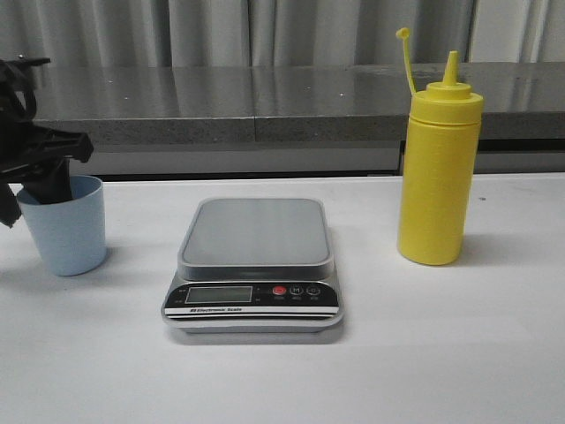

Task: Pour seasoning into cup on scale with both arms
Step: 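Reach the left gripper down and grasp the light blue cup, then lift the blue cup and lower it onto the scale platform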

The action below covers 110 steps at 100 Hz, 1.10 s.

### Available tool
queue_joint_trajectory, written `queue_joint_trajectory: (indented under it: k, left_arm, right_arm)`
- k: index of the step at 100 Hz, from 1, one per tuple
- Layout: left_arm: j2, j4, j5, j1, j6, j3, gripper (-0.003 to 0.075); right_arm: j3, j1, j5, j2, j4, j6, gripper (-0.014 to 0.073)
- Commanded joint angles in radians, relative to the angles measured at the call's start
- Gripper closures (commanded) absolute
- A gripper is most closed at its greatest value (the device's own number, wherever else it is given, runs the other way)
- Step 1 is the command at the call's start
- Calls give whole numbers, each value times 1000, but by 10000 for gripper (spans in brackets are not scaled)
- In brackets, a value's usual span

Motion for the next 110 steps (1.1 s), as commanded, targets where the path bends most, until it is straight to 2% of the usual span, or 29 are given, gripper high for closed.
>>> queue_joint_trajectory:
  k: [1,27,43,60,86,110]
  left_arm:
    - [-30,-26,-34,-5,0,-32,402]
    - [-30,-35,-43,-5,0,-32,743]
    - [-38,-42,-26,-8,0,-51,741]
    - [-74,-42,-4,-57,21,-138,741]
    - [-74,-42,19,-206,62,-291,741]
    - [37,-46,111,-328,62,-401,741]
  right_arm:
    - [-20,-4,-78,-15,-9,-12,662]
    - [-20,-4,-78,-15,-9,-12,662]
    - [-20,-4,-78,-15,-9,-12,662]
    - [-20,-4,-78,-15,-9,-12,662]
    - [-20,-4,-78,-15,-9,-12,662]
    - [-20,-4,-78,-15,-9,-12,662]
